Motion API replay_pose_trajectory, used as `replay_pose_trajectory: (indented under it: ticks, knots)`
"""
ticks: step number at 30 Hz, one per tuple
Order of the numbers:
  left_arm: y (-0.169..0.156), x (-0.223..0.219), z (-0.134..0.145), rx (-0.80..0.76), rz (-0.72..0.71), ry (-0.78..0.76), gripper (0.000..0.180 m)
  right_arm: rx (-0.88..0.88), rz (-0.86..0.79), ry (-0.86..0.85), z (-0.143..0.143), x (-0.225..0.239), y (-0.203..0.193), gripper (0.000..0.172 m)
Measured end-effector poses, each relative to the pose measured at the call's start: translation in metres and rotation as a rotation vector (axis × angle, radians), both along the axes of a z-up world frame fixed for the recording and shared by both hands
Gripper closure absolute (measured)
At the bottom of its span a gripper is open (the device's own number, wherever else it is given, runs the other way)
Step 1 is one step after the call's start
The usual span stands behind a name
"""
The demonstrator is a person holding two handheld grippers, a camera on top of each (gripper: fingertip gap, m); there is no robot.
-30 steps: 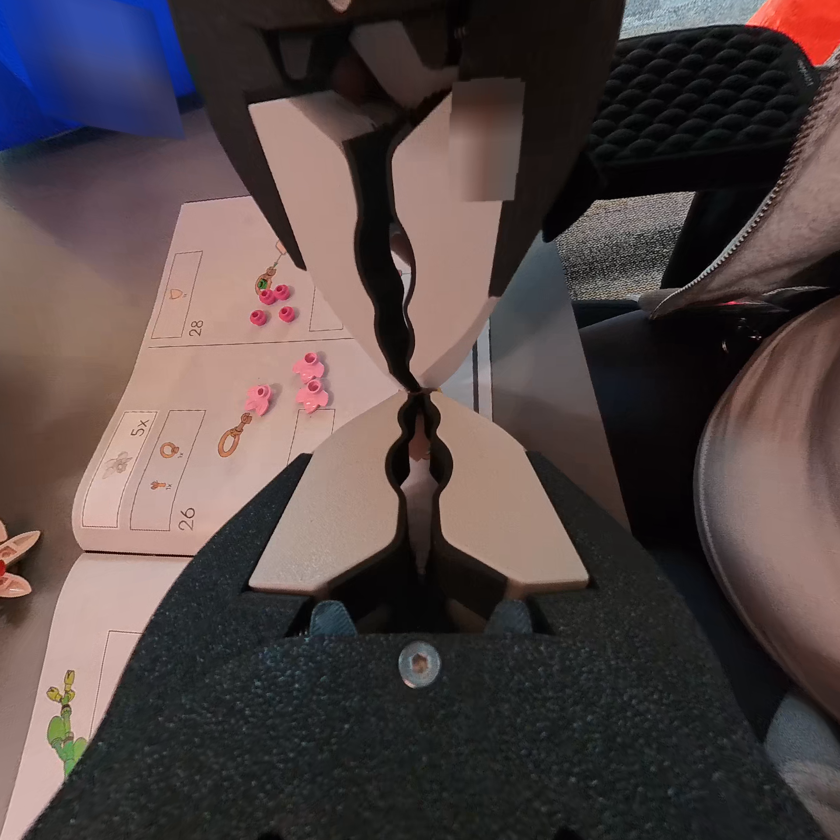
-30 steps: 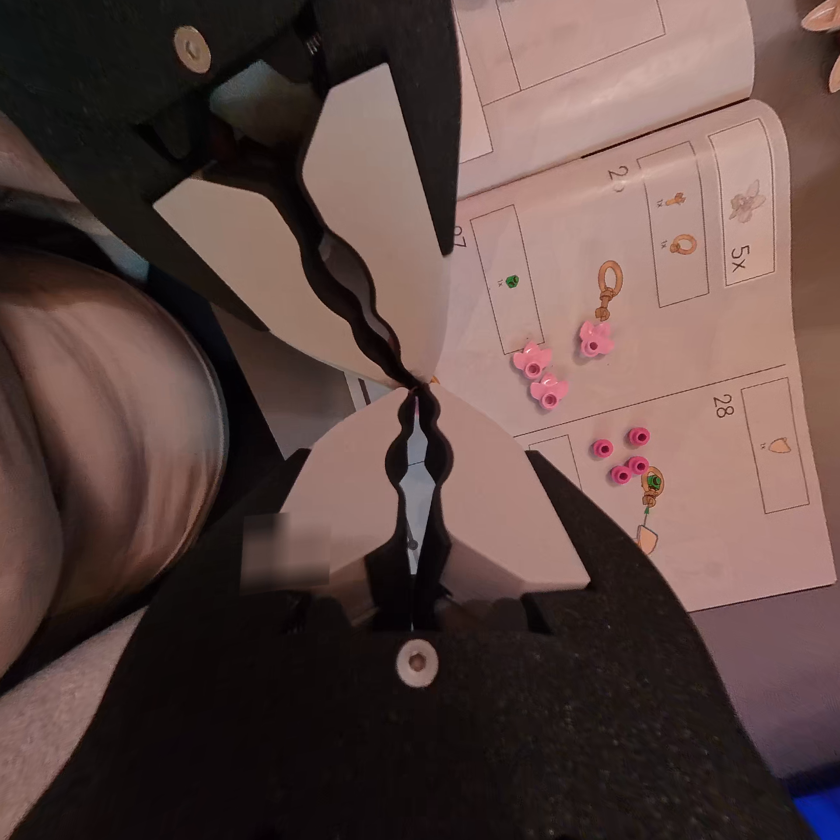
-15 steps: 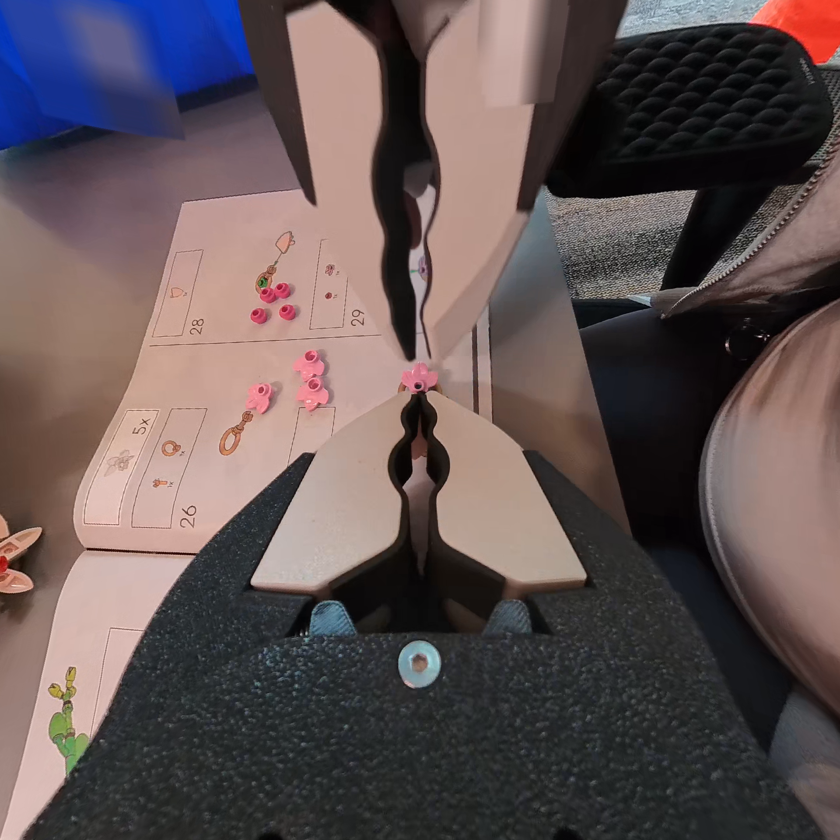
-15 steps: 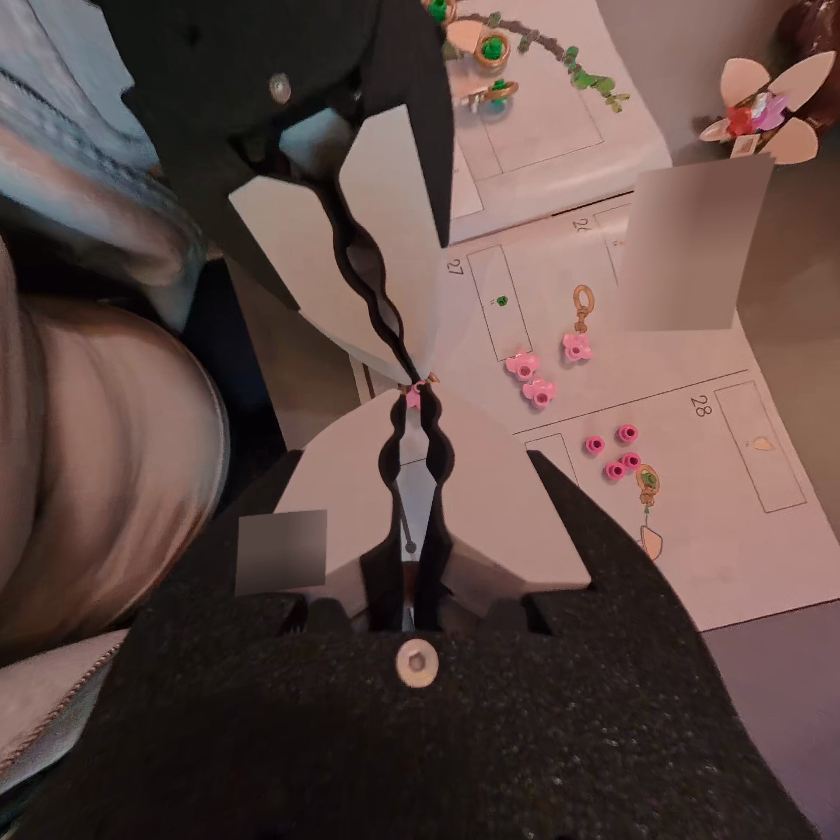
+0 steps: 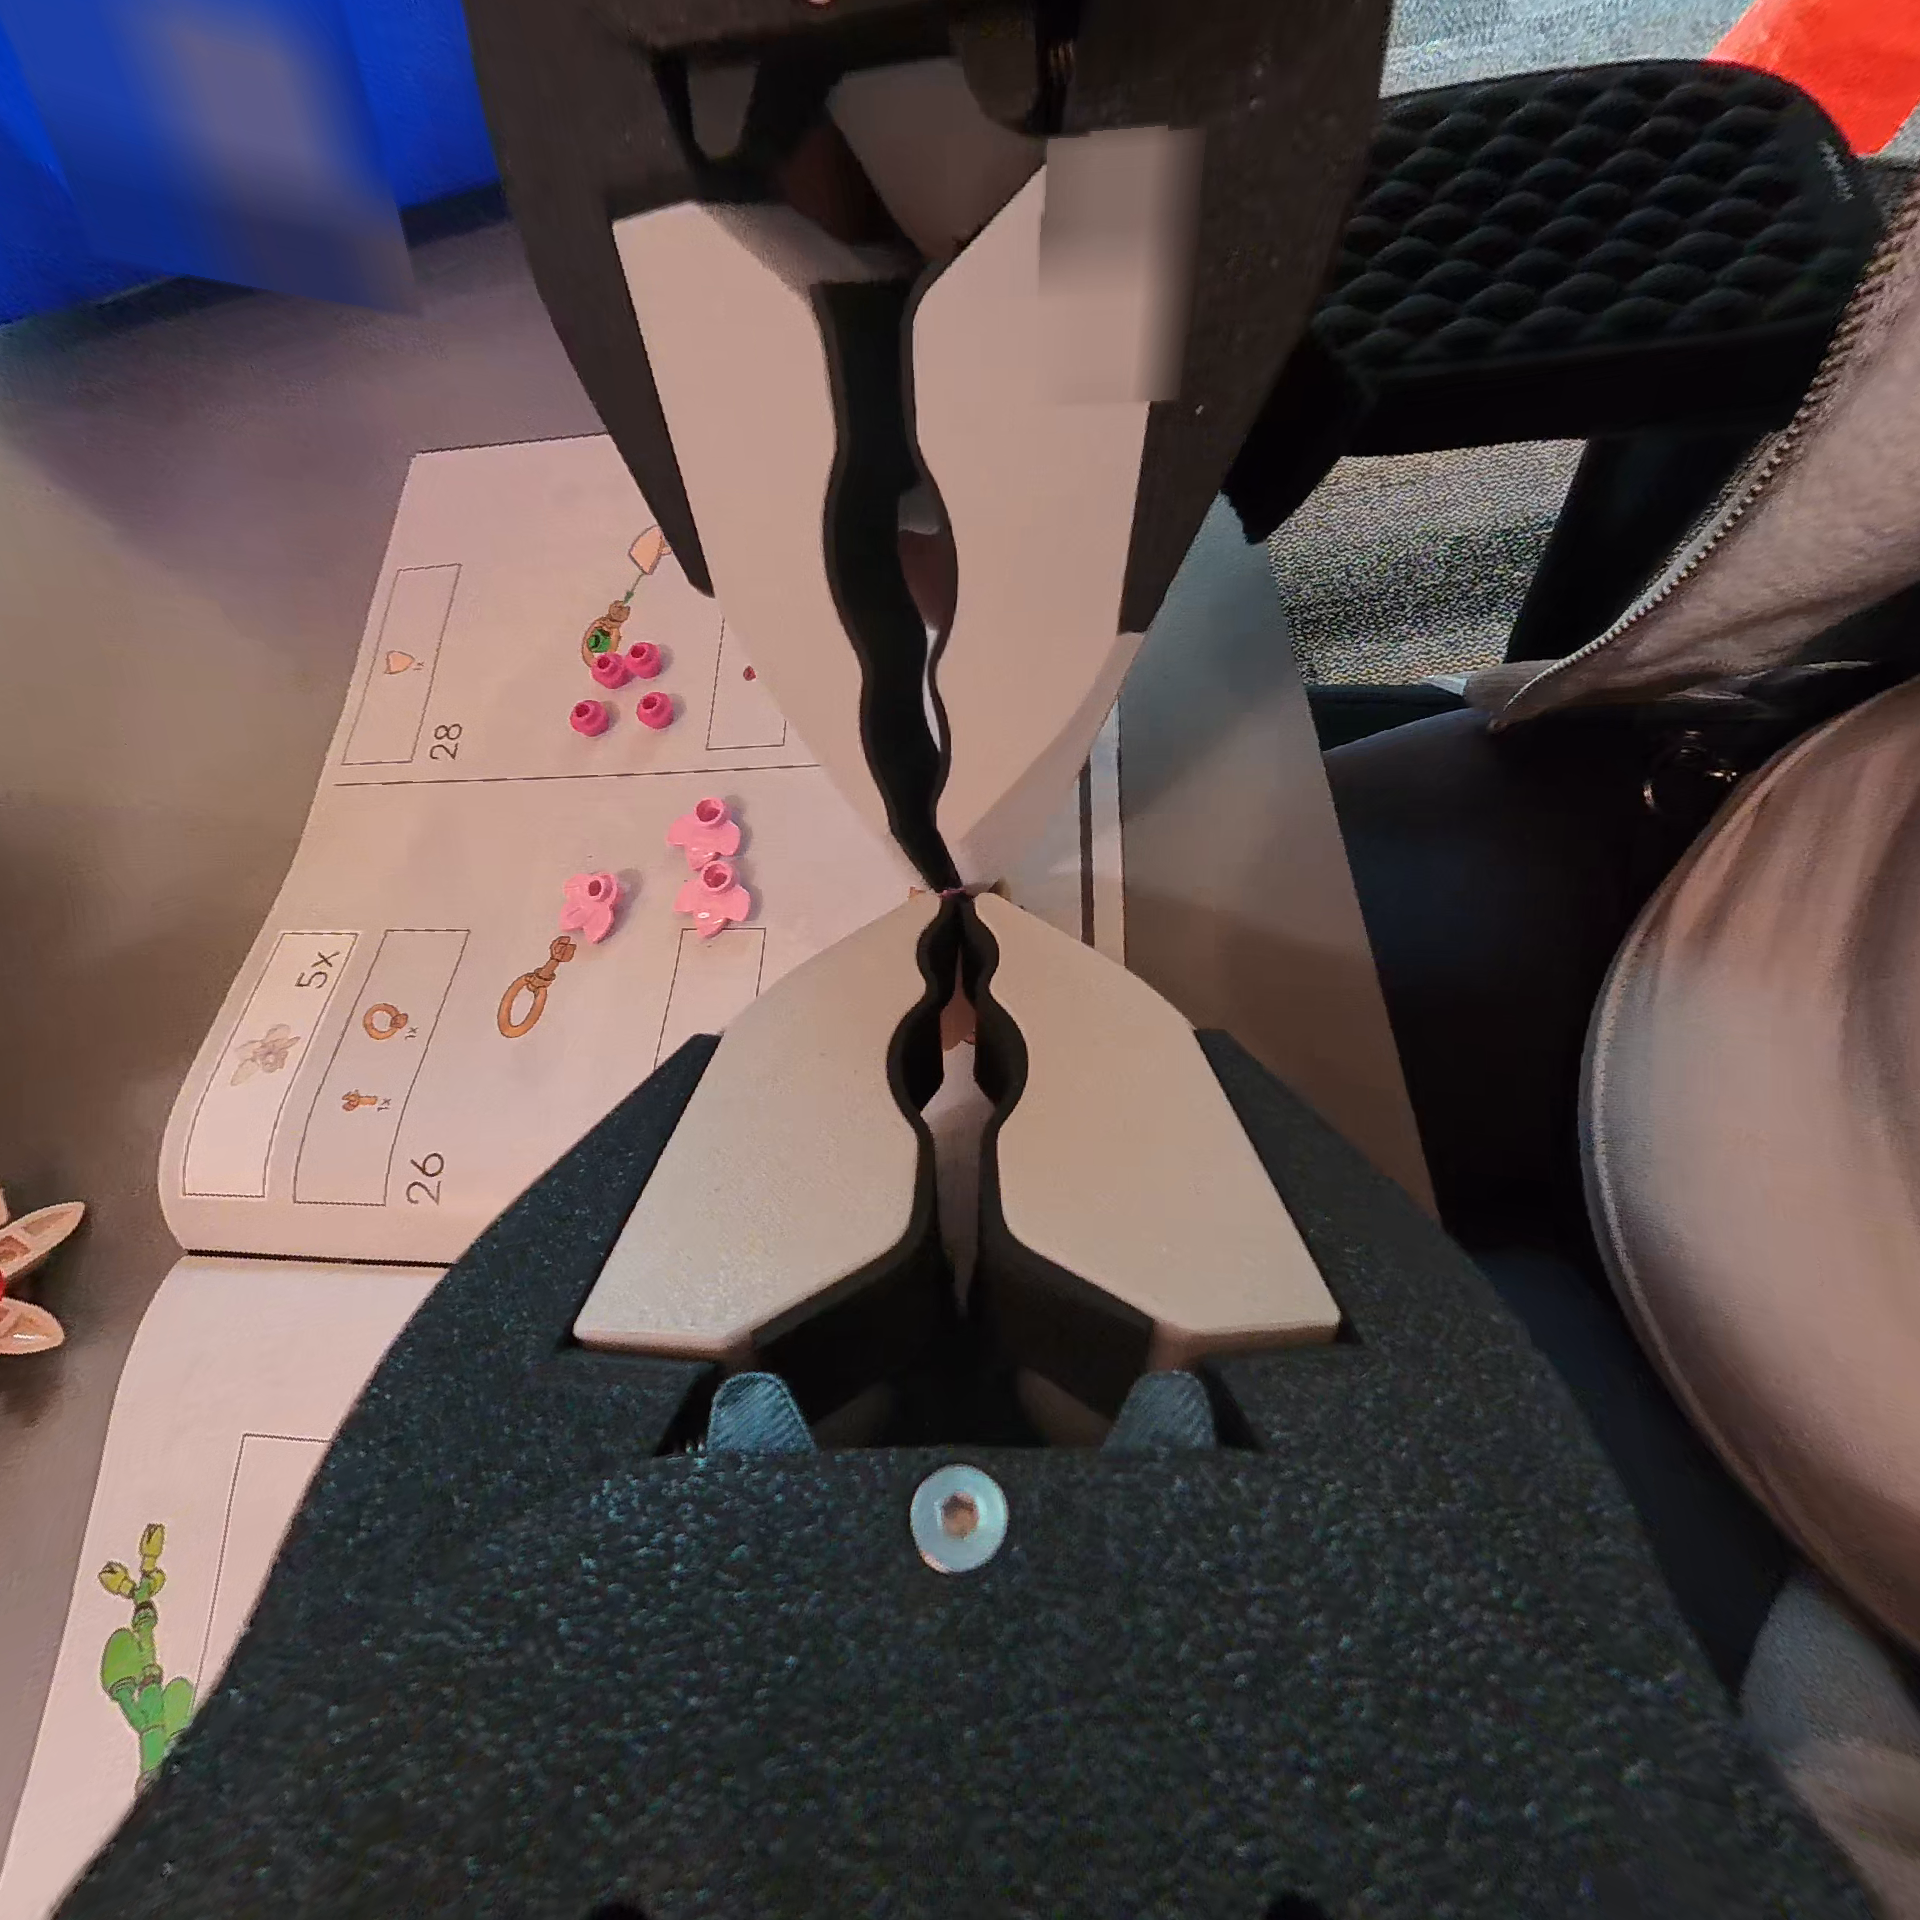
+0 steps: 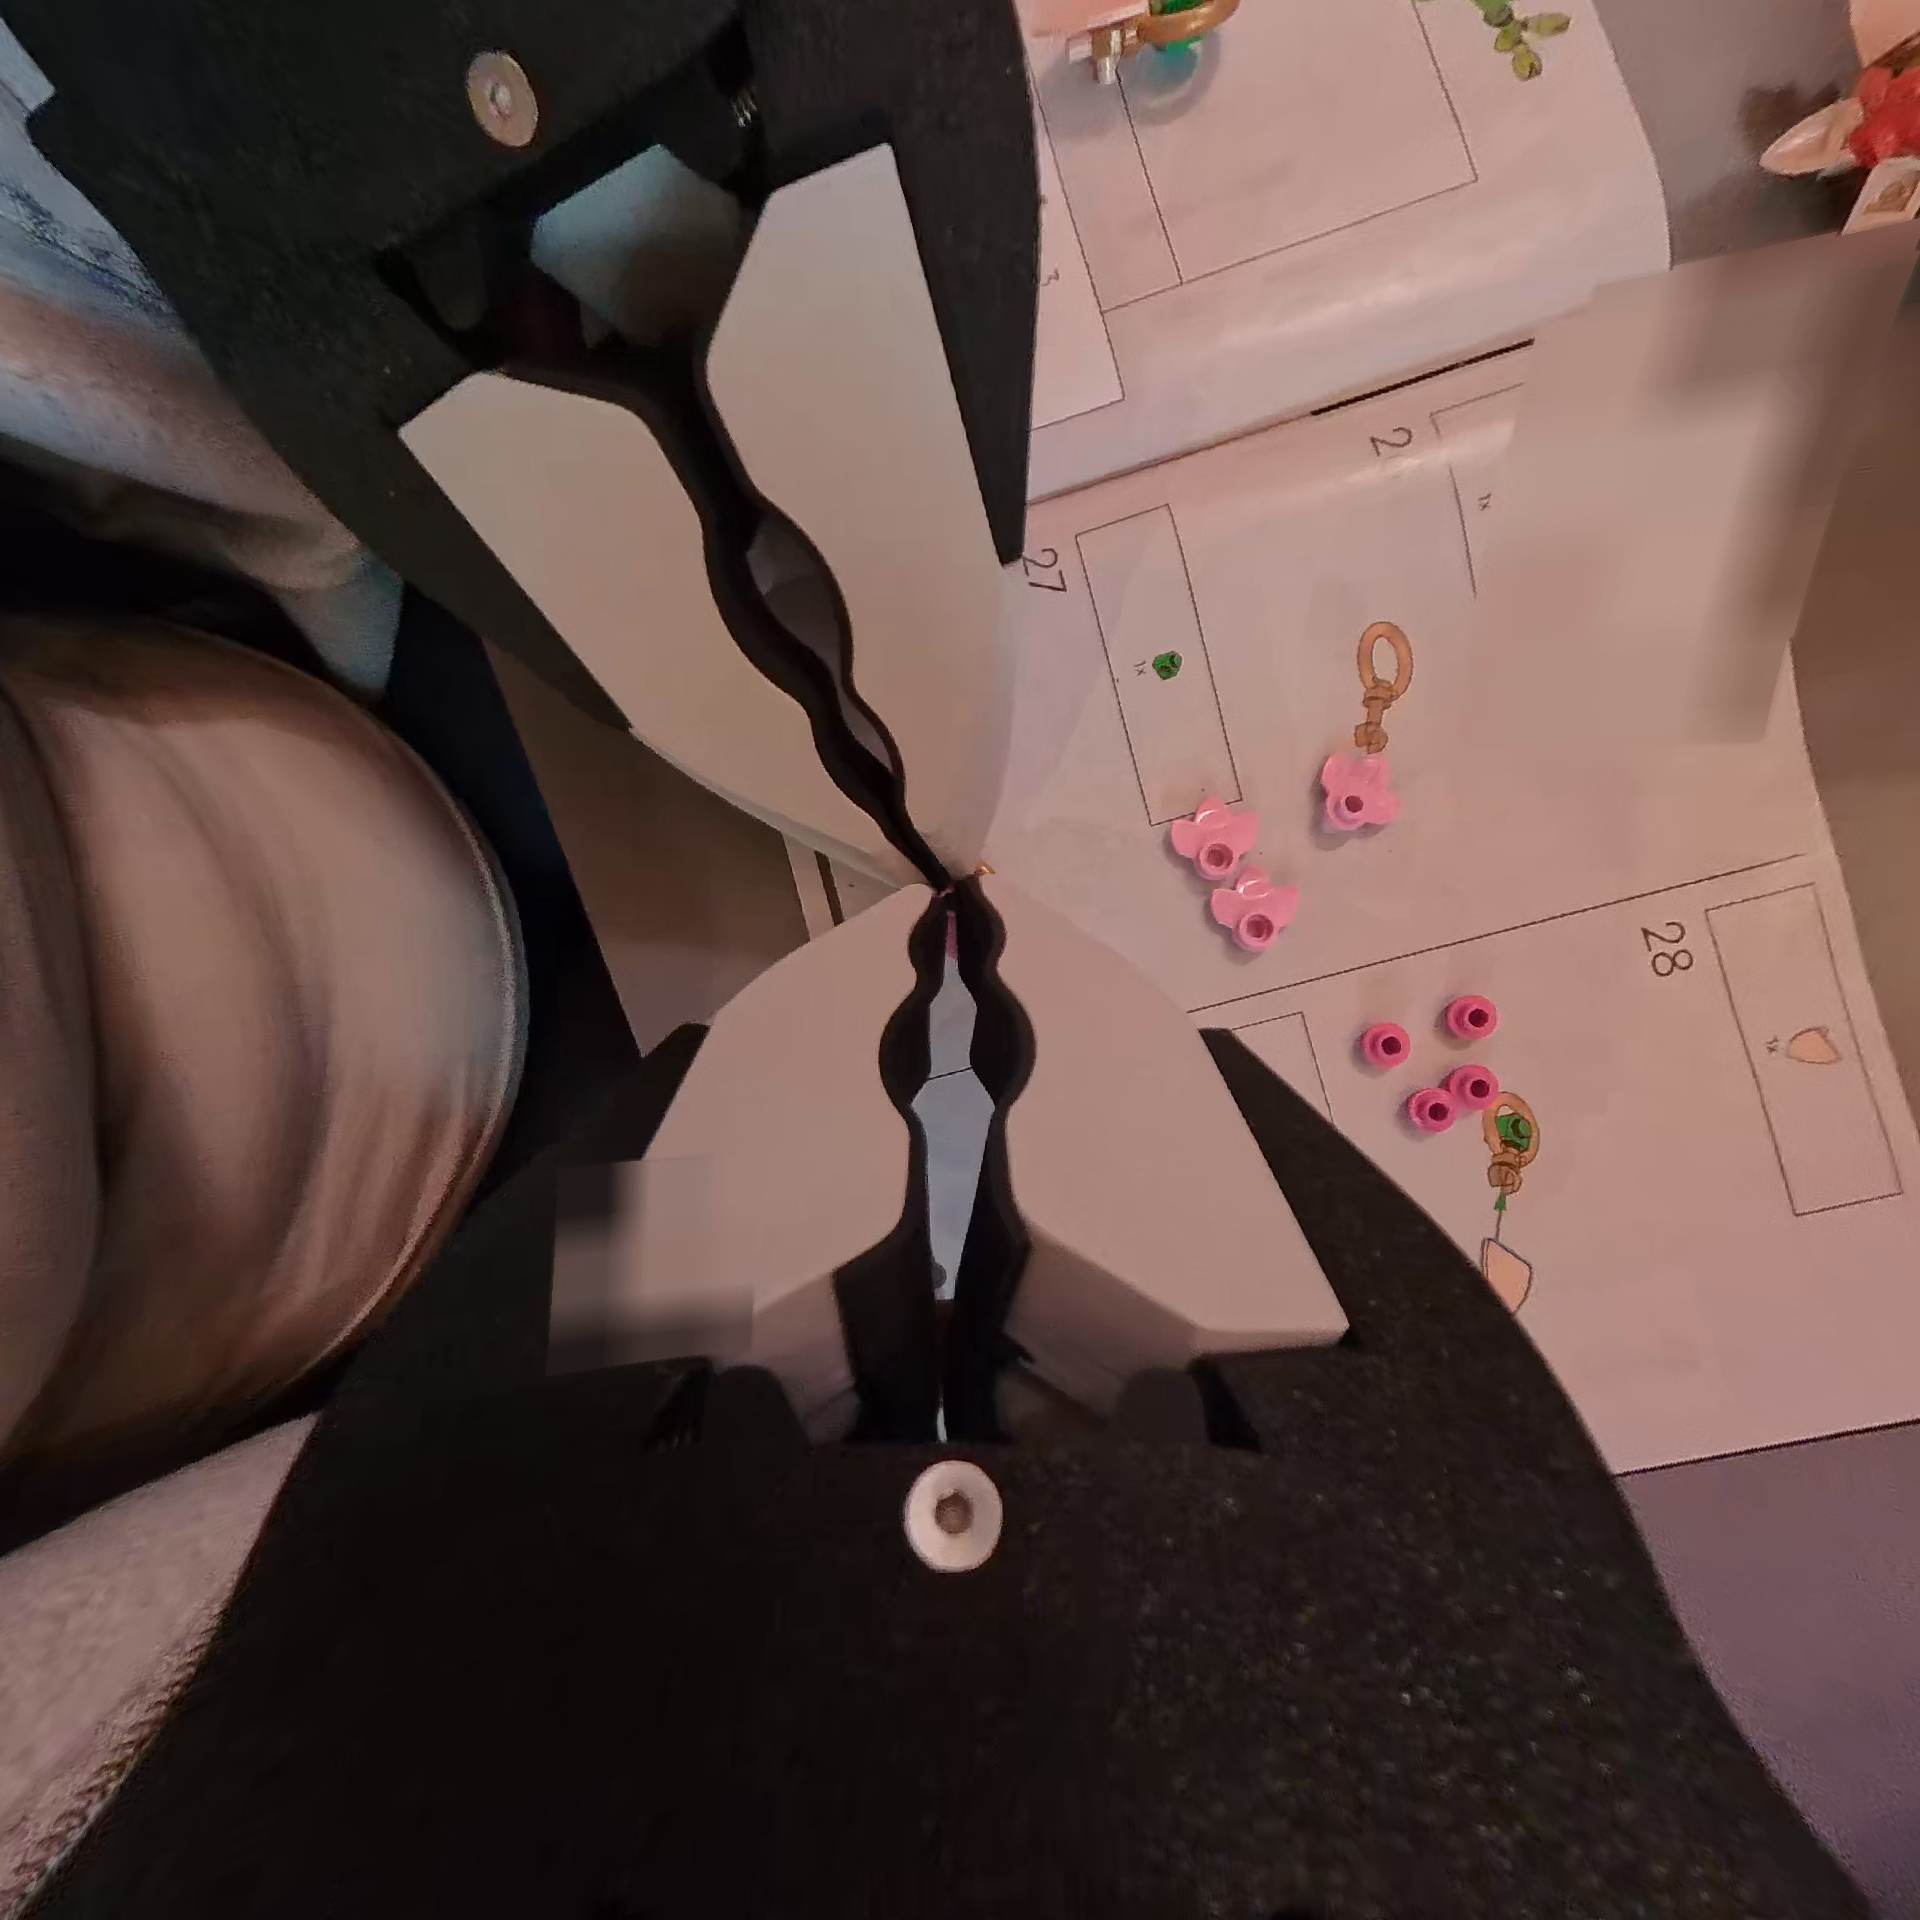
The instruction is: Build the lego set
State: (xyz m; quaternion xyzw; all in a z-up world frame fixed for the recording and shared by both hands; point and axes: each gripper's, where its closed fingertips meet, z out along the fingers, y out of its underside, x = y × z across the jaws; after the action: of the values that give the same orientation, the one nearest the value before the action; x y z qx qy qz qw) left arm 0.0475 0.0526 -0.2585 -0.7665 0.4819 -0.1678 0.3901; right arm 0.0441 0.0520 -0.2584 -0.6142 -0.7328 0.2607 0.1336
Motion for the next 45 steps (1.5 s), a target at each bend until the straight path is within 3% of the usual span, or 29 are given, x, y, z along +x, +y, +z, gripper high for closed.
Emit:
replay_pose_trajectory:
  ticks: [10,16,20,24,30,38,41,43,45]
  knots:
    - [-0.001,0.0,0.0,-0.021,0.006,-0.002,0.18,0.049,0.016,-0.073,0.0,0.001,0.0,0.17]
    - [-0.001,-0.001,-0.002,-0.019,0.005,0.021,0.18,0.028,0.016,-0.012,0.001,-0.002,0.0,0.17]
    - [0.005,-0.002,0.004,-0.005,0.044,-0.029,0.179,-0.034,0.035,0.108,0.012,-0.002,-0.007,0.152]
    - [-0.001,0.0,0.017,-0.006,0.017,-0.092,0.176,0.0,-0.008,0.141,0.021,0.006,0.003,0.156]
    - [-0.007,-0.02,0.024,0.014,0.032,-0.018,0.169,0.023,-0.041,0.081,0.006,0.011,0.002,0.162]
    - [-0.002,-0.035,0.026,0.063,0.076,0.046,0.16,0.058,-0.067,0.11,0.014,0.012,0.008,0.161]
    - [0.024,-0.057,0.058,0.229,0.258,-0.07,0.149,0.055,-0.116,0.265,0.042,0.003,0.016,0.151]
    - [0.037,-0.076,0.095,0.341,0.41,-0.267,0.13,0.039,-0.164,0.399,0.067,-0.003,0.024,0.137]
    - [0.038,-0.091,0.131,0.375,0.48,-0.526,0.126,0.004,-0.199,0.534,0.095,-0.004,0.029,0.127]
